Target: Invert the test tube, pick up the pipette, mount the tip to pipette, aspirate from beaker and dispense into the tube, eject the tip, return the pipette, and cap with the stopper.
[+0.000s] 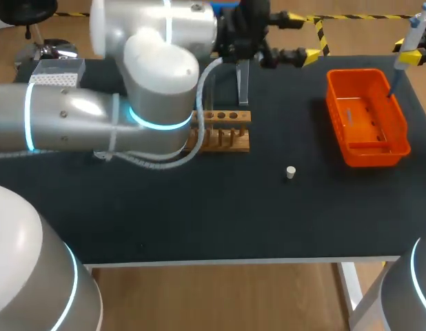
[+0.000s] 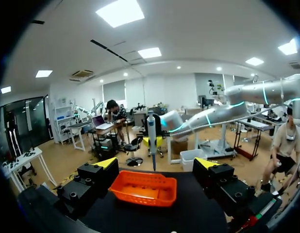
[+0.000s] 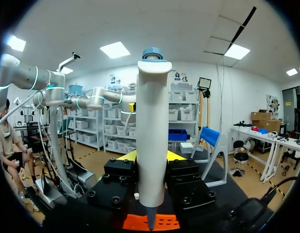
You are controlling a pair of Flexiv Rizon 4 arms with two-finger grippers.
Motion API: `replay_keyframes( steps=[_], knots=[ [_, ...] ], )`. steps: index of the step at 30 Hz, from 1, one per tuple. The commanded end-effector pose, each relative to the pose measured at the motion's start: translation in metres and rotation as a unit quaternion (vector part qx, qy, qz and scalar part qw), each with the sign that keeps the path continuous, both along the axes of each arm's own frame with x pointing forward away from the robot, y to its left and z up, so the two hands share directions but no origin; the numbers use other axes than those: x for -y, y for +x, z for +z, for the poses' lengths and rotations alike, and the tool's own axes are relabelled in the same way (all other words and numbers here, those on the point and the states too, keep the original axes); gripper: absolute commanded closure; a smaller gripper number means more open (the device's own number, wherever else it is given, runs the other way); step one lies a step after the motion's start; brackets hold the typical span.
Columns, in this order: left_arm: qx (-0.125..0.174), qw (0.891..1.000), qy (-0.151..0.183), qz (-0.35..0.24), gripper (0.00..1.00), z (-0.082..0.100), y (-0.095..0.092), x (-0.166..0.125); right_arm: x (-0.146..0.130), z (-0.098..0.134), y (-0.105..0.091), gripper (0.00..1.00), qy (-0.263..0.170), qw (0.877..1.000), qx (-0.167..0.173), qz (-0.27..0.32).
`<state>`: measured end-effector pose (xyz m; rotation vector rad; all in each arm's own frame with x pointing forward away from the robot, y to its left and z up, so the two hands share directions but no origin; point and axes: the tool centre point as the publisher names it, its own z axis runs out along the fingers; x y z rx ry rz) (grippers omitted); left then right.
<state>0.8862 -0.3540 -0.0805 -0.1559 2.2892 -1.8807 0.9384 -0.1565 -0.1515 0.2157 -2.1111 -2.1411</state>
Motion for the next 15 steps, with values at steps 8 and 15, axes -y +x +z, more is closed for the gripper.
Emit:
replay_keyframes(
  steps=[8,15],
  knots=[
    [0.008,0.997,-0.072,0.015,0.0,-0.028,-0.014,-0.036,0.001,0.001,0.001,1.0,-0.002,1.0,0.0,0.001],
    [0.005,0.997,-0.081,0.019,0.0,-0.035,-0.013,-0.052,0.001,0.001,0.001,1.0,-0.002,1.0,0.0,0.001]
  ],
)
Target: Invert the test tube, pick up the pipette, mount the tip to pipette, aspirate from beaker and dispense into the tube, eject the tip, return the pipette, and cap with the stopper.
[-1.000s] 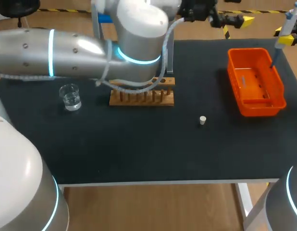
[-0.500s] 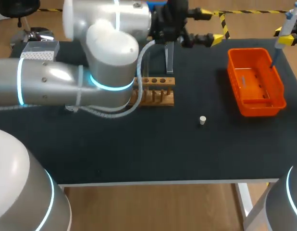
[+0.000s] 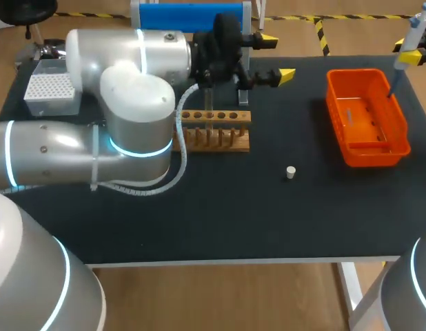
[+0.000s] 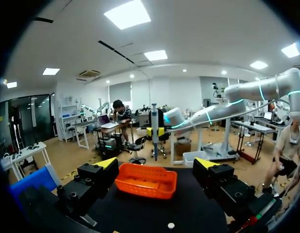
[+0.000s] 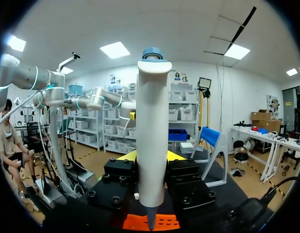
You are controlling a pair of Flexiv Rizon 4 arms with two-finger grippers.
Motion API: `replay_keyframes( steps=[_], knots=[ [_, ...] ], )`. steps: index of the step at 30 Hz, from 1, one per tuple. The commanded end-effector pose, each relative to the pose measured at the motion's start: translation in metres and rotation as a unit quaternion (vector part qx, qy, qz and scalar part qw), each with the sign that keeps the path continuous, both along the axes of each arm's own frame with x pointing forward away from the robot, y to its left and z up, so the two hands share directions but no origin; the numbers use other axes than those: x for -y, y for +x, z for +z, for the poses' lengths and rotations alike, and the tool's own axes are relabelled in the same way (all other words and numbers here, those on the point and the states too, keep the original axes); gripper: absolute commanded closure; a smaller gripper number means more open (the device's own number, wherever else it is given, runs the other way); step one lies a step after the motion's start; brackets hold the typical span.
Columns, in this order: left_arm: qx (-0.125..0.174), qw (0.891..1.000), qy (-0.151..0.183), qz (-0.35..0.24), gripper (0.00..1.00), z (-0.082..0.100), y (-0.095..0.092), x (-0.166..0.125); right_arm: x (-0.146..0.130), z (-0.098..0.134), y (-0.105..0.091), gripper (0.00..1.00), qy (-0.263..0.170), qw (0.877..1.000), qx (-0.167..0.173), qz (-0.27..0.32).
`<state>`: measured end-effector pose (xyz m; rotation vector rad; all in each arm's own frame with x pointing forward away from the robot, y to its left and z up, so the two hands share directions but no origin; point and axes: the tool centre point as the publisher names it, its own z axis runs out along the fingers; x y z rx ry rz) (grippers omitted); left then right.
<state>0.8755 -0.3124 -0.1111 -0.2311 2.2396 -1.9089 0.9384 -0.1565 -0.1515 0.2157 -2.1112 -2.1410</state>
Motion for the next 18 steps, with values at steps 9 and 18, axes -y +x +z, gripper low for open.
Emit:
replay_keyframes(
  steps=[9,18],
  knots=[
    [0.008,0.998,-0.065,-0.005,0.0,-0.013,-0.001,-0.025,0.001,0.001,0.001,1.0,-0.002,1.0,0.0,0.001],
    [0.006,0.998,-0.067,-0.004,0.0,-0.015,-0.003,-0.03,0.001,0.001,0.001,1.0,-0.002,1.0,0.0,0.001]
  ],
)
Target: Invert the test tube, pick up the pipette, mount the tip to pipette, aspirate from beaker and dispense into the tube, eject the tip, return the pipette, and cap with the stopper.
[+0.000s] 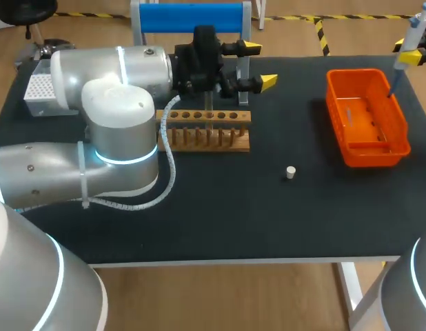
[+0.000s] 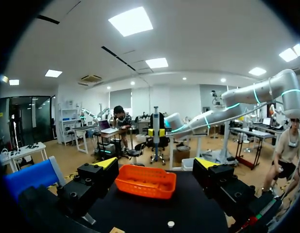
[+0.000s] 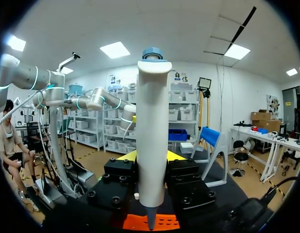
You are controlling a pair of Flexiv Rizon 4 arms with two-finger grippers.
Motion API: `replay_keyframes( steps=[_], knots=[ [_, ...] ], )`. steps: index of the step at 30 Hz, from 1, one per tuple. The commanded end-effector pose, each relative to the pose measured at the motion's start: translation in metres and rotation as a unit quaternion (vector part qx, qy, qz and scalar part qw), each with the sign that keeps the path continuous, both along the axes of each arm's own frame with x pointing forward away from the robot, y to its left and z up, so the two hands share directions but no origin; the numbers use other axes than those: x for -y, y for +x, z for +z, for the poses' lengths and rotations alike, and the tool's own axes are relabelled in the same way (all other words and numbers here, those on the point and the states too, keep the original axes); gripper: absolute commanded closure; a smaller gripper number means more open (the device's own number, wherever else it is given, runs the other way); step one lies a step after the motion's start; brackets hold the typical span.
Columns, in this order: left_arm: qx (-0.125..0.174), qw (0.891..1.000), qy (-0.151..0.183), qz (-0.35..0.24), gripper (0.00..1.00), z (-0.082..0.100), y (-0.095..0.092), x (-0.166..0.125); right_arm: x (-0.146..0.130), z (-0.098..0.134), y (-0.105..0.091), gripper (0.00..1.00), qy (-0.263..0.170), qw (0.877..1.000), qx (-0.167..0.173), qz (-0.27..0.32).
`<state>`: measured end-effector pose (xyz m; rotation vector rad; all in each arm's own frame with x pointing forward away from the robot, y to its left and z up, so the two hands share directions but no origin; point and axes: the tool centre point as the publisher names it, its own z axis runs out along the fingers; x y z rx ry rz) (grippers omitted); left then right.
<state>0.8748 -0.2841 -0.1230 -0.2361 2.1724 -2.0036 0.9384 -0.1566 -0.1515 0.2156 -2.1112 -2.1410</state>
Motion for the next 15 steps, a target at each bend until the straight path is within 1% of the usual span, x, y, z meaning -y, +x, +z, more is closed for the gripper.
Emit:
replay_keyframes(
  steps=[1,15],
  knots=[
    [0.007,1.0,-0.027,0.001,0.0,-0.0033,-0.0025,-0.0019,0.0008,0.0011,0.0008,1.0,-0.002,1.0,0.0,0.001],
    [0.003,1.0,-0.026,0.008,0.0,-0.0017,-0.0064,-0.0034,0.0008,0.0011,0.0008,1.0,-0.002,1.0,0.0,0.001]
  ],
)
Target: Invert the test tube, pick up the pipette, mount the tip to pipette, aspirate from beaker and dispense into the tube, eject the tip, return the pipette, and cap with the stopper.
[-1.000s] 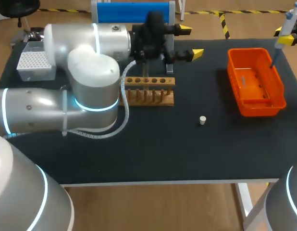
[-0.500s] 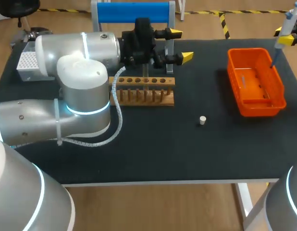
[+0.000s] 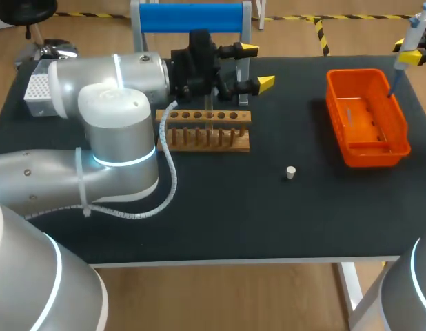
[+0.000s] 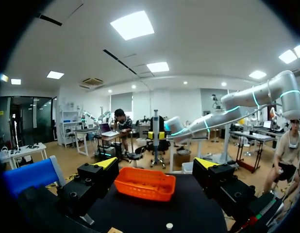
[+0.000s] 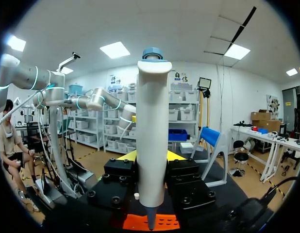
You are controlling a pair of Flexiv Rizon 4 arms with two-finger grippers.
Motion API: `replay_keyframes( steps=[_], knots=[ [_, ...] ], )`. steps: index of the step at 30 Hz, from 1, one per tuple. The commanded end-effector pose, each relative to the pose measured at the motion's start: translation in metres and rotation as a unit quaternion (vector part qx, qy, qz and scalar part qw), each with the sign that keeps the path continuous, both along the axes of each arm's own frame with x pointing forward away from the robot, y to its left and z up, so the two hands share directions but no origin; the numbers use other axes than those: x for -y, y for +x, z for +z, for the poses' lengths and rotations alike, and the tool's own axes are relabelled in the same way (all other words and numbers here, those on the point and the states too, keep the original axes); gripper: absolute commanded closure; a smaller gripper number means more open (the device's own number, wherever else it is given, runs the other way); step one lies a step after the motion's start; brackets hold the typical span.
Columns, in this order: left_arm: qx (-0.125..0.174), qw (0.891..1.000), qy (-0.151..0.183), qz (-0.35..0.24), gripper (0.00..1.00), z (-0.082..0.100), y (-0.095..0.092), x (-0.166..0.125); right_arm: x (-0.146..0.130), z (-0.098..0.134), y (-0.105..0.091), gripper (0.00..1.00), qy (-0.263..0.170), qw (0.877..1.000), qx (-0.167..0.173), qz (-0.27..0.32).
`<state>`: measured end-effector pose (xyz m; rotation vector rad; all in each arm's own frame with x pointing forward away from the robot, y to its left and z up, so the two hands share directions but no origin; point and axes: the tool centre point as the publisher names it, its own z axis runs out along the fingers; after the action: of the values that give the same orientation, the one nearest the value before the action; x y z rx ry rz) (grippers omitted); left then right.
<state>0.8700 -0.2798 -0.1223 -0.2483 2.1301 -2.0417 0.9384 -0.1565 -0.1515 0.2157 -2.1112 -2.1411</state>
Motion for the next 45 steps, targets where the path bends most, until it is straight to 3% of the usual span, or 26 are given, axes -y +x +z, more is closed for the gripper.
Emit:
replay_keyframes(
  steps=[1,19,33,45],
  knots=[
    [0.003,1.0,-0.007,0.003,0.0,-0.002,-0.002,0.001,0.001,0.001,0.001,1.0,-0.002,1.0,0.0,0.001],
    [0.003,1.0,-0.007,0.003,0.0,-0.002,-0.002,0.001,0.001,0.001,0.001,1.0,-0.002,1.0,0.0,0.001],
    [0.003,1.0,-0.007,0.003,0.0,-0.002,-0.002,0.001,-0.06,0.003,-0.038,1.0,-0.012,1.0,0.015,-0.009],
    [0.003,1.0,-0.007,0.003,0.0,-0.002,-0.002,0.001,-0.134,0.006,-0.066,1.0,-0.006,1.0,0.01,0.003]
  ],
)
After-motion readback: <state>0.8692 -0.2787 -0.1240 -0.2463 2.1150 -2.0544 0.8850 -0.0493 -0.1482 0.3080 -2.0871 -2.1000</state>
